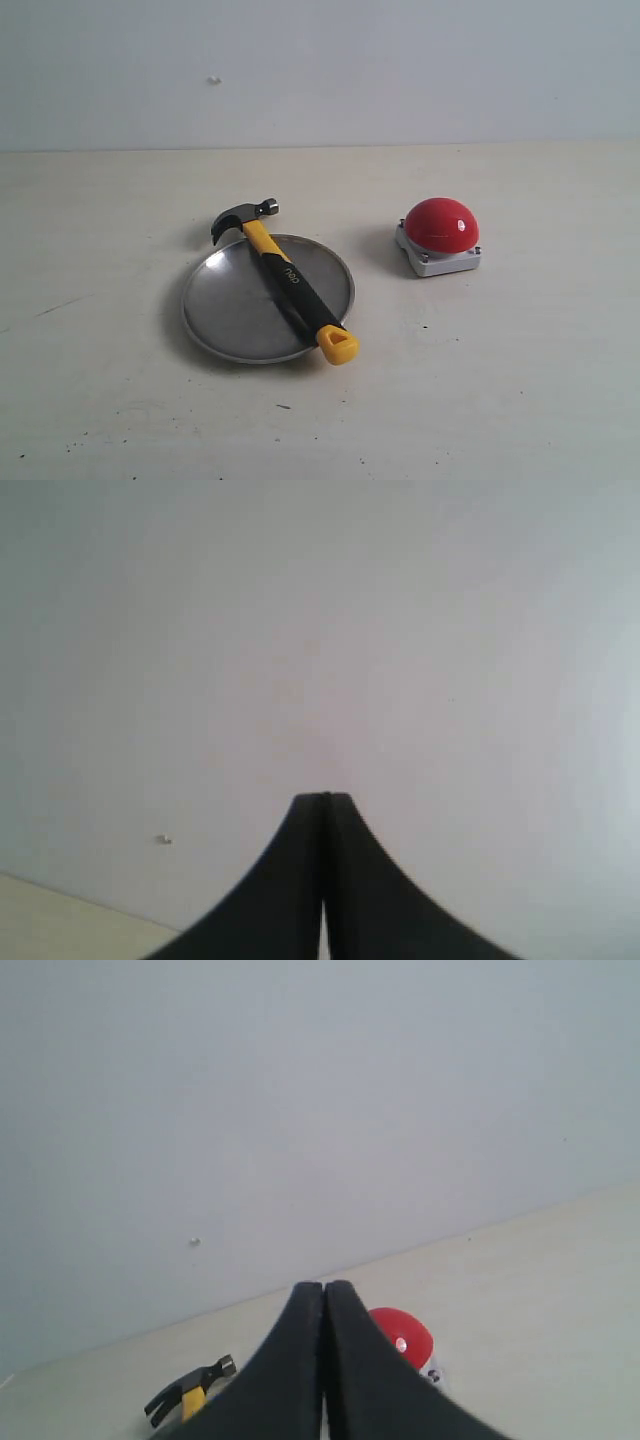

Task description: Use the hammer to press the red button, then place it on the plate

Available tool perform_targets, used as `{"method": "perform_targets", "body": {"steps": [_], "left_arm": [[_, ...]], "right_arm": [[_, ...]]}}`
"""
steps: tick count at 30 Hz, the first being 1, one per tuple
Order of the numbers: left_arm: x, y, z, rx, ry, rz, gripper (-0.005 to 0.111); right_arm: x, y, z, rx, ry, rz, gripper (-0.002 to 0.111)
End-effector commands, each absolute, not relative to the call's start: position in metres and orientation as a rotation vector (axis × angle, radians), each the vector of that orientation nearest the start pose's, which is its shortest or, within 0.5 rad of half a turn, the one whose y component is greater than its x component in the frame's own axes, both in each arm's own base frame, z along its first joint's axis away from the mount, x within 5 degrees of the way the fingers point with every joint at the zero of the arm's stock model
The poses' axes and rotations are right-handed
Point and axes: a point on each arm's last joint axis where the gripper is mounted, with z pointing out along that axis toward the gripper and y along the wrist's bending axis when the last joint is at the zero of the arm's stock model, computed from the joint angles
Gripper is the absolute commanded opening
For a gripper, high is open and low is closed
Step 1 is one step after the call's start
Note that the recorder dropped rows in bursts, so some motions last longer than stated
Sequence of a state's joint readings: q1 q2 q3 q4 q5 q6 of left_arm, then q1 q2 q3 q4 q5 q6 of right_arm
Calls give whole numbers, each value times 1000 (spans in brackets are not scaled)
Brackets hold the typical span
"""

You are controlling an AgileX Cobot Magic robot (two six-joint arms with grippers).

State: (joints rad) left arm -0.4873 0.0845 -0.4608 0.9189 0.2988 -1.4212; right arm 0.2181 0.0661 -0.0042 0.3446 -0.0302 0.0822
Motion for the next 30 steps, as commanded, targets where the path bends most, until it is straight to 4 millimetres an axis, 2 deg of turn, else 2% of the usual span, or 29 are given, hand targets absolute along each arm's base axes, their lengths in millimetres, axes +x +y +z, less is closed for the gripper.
{"method": "perform_targets", "body": {"steps": [1, 30], "left_arm": [[28, 10, 343, -233, 1306, -699, 0], [27, 10, 343, -232, 1306, -697, 0]], "right_arm": [[56, 10, 216, 178, 1462, 491, 0], [55, 7, 217, 215, 1440, 478, 0]]}}
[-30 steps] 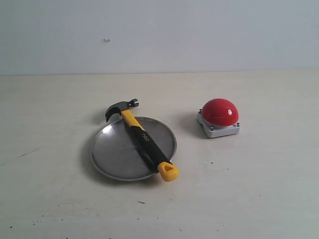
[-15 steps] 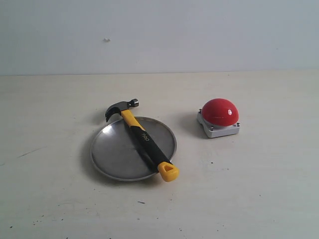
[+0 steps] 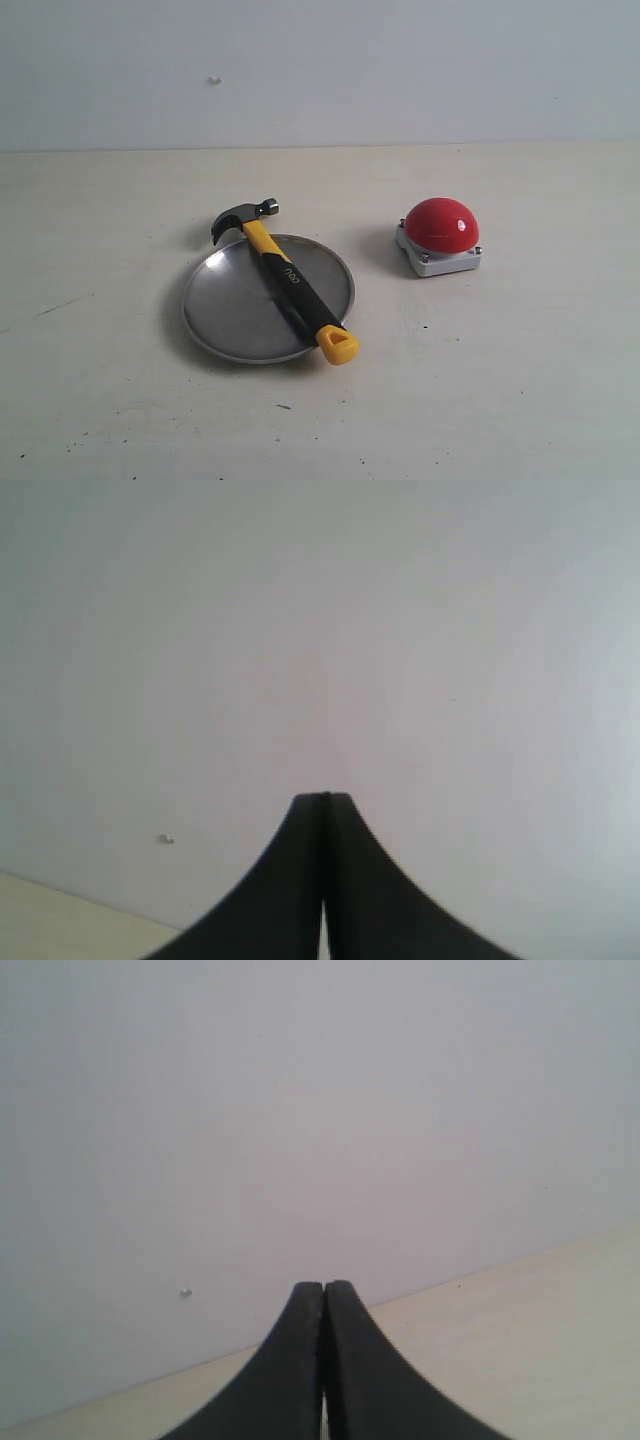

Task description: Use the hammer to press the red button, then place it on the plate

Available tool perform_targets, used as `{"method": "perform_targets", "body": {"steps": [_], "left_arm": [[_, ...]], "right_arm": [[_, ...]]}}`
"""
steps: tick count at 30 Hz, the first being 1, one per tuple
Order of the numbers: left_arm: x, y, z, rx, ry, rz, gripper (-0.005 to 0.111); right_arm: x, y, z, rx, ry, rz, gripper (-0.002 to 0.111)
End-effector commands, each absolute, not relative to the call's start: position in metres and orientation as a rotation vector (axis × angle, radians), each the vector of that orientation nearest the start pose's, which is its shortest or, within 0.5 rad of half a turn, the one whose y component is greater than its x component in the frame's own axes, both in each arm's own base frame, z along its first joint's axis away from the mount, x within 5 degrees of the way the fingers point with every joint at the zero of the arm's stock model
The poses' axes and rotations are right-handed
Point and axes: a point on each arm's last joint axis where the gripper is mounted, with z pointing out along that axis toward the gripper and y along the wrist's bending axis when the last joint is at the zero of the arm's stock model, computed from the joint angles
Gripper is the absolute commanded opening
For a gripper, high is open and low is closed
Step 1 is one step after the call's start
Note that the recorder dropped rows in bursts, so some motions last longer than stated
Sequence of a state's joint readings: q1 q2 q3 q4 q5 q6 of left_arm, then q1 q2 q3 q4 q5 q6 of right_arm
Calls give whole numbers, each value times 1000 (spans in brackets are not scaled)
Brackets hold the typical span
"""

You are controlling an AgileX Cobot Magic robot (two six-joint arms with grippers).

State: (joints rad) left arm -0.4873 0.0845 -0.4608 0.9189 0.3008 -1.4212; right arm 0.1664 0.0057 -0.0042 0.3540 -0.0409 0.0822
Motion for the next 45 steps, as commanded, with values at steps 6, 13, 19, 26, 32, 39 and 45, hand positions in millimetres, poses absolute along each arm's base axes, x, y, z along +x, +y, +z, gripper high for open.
{"method": "perform_targets", "body": {"steps": [6, 13, 19, 26, 32, 39, 45], "left_arm": [[27, 10, 343, -232, 1306, -697, 0], [27, 10, 343, -232, 1306, -697, 0], [27, 10, 343, -231, 1306, -696, 0], [27, 10, 343, -231, 1306, -696, 0], [27, 10, 343, -231, 1306, -696, 0], [27, 10, 343, -231, 1306, -696, 0], [27, 10, 343, -231, 1306, -696, 0]], "right_arm": [[55, 7, 217, 215, 1440, 478, 0], [55, 7, 218, 210, 1435, 475, 0], [55, 7, 218, 211, 1433, 475, 0], [55, 7, 217, 137, 1442, 394, 0], [55, 7, 217, 141, 1442, 398, 0], [55, 7, 217, 141, 1442, 398, 0], [55, 7, 217, 141, 1442, 398, 0]]}}
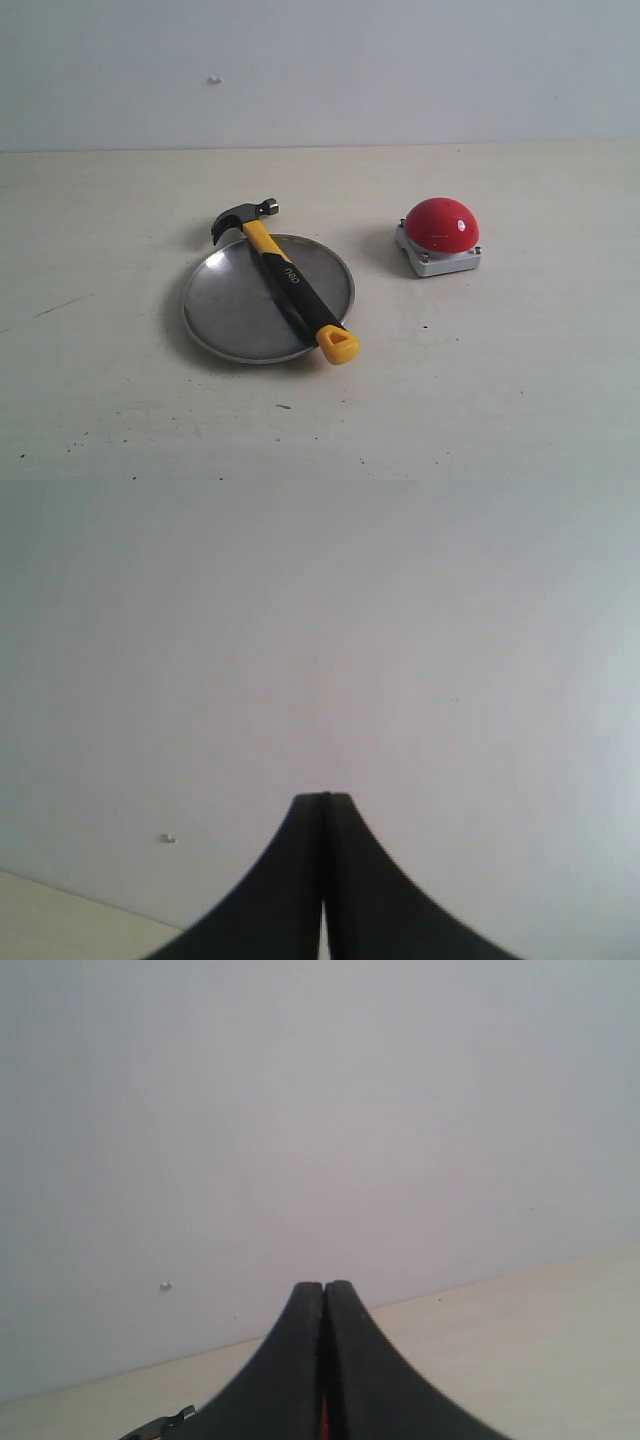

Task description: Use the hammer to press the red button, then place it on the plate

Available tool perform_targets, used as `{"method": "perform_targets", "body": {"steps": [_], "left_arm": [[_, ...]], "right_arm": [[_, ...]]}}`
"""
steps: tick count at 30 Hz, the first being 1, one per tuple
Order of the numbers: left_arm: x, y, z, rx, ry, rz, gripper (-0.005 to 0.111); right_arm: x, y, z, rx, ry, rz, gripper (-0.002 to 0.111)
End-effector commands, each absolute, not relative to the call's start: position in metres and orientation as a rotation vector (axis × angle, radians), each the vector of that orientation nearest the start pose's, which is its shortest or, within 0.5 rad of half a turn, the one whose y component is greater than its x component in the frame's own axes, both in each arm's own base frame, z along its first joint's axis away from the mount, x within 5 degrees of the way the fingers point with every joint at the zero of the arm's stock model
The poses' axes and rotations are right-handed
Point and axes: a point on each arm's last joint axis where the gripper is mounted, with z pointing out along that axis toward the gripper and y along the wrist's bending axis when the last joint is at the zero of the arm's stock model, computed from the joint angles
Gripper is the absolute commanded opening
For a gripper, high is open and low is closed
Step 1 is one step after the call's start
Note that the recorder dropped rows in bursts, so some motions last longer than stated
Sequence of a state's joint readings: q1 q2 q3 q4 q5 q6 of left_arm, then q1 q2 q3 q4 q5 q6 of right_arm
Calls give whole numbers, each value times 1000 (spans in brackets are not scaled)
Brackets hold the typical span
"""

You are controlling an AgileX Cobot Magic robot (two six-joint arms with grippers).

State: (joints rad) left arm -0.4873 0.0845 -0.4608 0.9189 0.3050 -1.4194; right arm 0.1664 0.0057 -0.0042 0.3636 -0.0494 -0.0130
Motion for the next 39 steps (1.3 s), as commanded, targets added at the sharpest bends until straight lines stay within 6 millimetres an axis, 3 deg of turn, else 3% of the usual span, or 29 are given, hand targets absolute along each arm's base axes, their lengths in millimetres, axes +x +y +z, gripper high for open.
{"method": "perform_targets", "body": {"steps": [1, 20, 23, 28, 39], "left_arm": [[27, 10, 343, -231, 1306, -696, 0], [27, 10, 343, -230, 1305, -694, 0], [29, 13, 341, -174, 1313, -568, 0], [42, 9, 310, -135, 1430, -420, 0], [60, 6, 236, -192, 1624, -264, 0]], "right_arm": [[55, 7, 217, 141, 1442, 398, 0], [55, 7, 217, 141, 1442, 398, 0], [55, 7, 217, 141, 1442, 398, 0], [55, 7, 217, 143, 1442, 400, 0], [55, 7, 217, 145, 1442, 402, 0]]}}
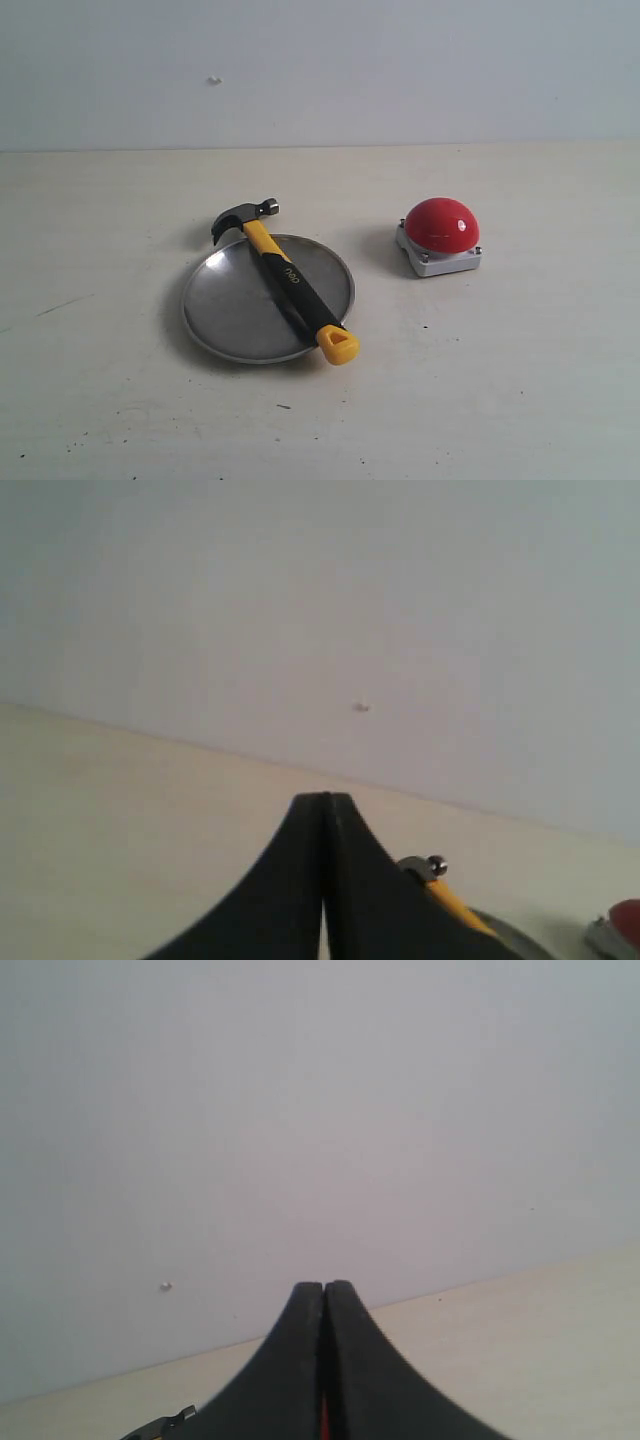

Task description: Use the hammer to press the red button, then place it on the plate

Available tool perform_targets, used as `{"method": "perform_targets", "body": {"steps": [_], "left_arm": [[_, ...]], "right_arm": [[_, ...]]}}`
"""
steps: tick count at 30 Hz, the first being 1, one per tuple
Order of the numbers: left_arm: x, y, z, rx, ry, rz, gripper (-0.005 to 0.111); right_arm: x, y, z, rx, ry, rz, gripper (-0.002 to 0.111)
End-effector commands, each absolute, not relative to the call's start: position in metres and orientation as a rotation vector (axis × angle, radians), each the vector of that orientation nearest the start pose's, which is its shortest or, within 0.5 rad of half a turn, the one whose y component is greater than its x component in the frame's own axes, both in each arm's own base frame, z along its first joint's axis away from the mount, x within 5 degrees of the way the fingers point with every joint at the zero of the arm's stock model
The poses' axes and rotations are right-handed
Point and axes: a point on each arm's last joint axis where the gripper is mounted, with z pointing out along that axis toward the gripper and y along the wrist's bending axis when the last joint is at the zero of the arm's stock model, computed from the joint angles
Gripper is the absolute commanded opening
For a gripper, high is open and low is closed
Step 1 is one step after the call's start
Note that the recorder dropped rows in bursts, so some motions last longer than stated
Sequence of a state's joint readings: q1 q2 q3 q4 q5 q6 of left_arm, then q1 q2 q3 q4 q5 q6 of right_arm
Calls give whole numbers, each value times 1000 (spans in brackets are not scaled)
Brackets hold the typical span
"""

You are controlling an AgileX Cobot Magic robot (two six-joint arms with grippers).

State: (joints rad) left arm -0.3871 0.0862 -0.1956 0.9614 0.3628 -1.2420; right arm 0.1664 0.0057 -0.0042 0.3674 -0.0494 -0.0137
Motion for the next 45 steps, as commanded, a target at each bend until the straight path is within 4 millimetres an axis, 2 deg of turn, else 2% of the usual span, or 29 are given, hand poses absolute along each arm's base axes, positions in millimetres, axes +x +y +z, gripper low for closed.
{"method": "perform_targets", "body": {"steps": [1, 5, 10, 19, 23, 26, 33, 39, 40, 45], "left_arm": [[60, 7, 232, -220, 1634, -261, 0], [62, 10, 211, -366, 1661, -280, 0], [63, 3, 199, -455, 1632, -431, 0], [61, -14, 213, -308, 1519, -640, 0], [61, -13, 214, -358, 1499, -688, 0], [62, -11, 213, -357, 1506, -645, 0], [62, -8, 212, -213, 1522, -433, 0], [63, 1, 202, -284, 1610, -257, 0], [63, 4, 200, -305, 1625, -178, 0], [61, 15, 198, -426, 1621, -21, 0]], "right_arm": [[55, 7, 217, 145, 1442, 402, 0], [55, 7, 217, 145, 1442, 402, 0], [55, 7, 217, 145, 1442, 402, 0], [55, 7, 217, 144, 1442, 401, 0], [55, 7, 217, 144, 1442, 401, 0], [55, 7, 217, 144, 1442, 401, 0], [55, 7, 217, 144, 1442, 401, 0], [55, 7, 217, 144, 1442, 401, 0], [55, 7, 217, 144, 1442, 401, 0], [55, 7, 217, 144, 1442, 401, 0]]}}
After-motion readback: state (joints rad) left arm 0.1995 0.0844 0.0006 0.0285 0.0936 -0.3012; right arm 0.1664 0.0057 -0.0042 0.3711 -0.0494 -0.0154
